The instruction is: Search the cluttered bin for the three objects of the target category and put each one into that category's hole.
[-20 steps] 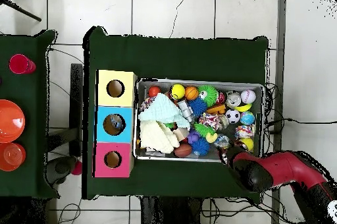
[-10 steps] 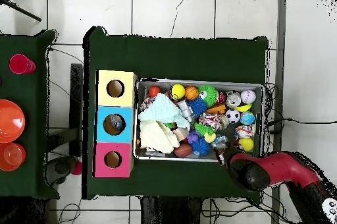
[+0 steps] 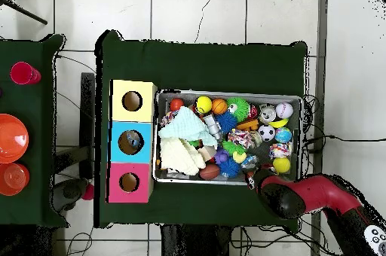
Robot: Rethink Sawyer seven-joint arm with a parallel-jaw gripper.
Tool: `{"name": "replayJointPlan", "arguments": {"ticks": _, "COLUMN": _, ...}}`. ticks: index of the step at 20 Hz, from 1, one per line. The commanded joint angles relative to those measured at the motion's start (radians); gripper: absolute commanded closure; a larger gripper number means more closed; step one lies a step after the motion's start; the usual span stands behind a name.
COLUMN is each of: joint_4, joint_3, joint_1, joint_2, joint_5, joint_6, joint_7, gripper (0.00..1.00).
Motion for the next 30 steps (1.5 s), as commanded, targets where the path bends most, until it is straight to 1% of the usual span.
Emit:
{"name": "replayJointPlan", "arguments": {"ticks": 1, "joint_4": -0.140, "joint_3": -0.113, "joint_1": 0.000, "joint_2": 0.117, "joint_5": -0.130, "joint_6": -0.009, "joint_7": -0.235, "gripper": 0.00}}
{"name": "replayJointPlan", "arguments": {"ticks": 4, "joint_4": -0.135, "joint_3": -0.104, "joint_1": -0.003, "joint_2": 0.106, "joint_5": -0.106, "joint_6": 0.012, "joint_7": -0.271, "gripper": 0.00}}
{"name": "replayJointPlan", "arguments": {"ticks": 8, "joint_4": -0.128, "joint_3": -0.088, "joint_1": -0.017, "joint_2": 0.104, "joint_5": -0.085, "joint_6": 0.010, "joint_7": -0.280, "gripper": 0.00}}
{"name": "replayJointPlan", "arguments": {"ticks": 12, "joint_4": -0.097, "joint_3": -0.015, "joint_1": -0.106, "joint_2": 0.151, "joint_5": 0.010, "joint_6": -0.038, "joint_7": -0.268, "gripper": 0.00}}
{"name": "replayJointPlan", "arguments": {"ticks": 15, "joint_4": -0.076, "joint_3": 0.043, "joint_1": -0.146, "joint_2": 0.170, "joint_5": 0.038, "joint_6": -0.060, "joint_7": -0.310, "gripper": 0.00}}
{"name": "replayJointPlan", "arguments": {"ticks": 16, "joint_4": -0.064, "joint_3": 0.068, "joint_1": -0.160, "joint_2": 0.170, "joint_5": 0.051, "joint_6": -0.069, "joint_7": -0.312, "gripper": 0.00}}
{"name": "replayJointPlan", "arguments": {"ticks": 18, "joint_4": -0.044, "joint_3": 0.100, "joint_1": -0.172, "joint_2": 0.158, "joint_5": 0.072, "joint_6": -0.084, "joint_7": -0.285, "gripper": 0.00}}
{"name": "replayJointPlan", "arguments": {"ticks": 20, "joint_4": -0.037, "joint_3": 0.113, "joint_1": -0.159, "joint_2": 0.135, "joint_5": 0.083, "joint_6": -0.077, "joint_7": -0.260, "gripper": 0.00}}
{"name": "replayJointPlan", "arguments": {"ticks": 23, "joint_4": -0.039, "joint_3": 0.120, "joint_1": -0.145, "joint_2": 0.130, "joint_5": 0.078, "joint_6": -0.076, "joint_7": -0.247, "gripper": 0.00}}
{"name": "replayJointPlan", "arguments": {"ticks": 27, "joint_4": -0.027, "joint_3": 0.129, "joint_1": -0.155, "joint_2": 0.121, "joint_5": 0.076, "joint_6": -0.075, "joint_7": -0.252, "gripper": 0.00}}
{"name": "replayJointPlan", "arguments": {"ticks": 30, "joint_4": -0.017, "joint_3": 0.122, "joint_1": -0.159, "joint_2": 0.106, "joint_5": 0.056, "joint_6": -0.095, "joint_7": -0.231, "gripper": 0.00}}
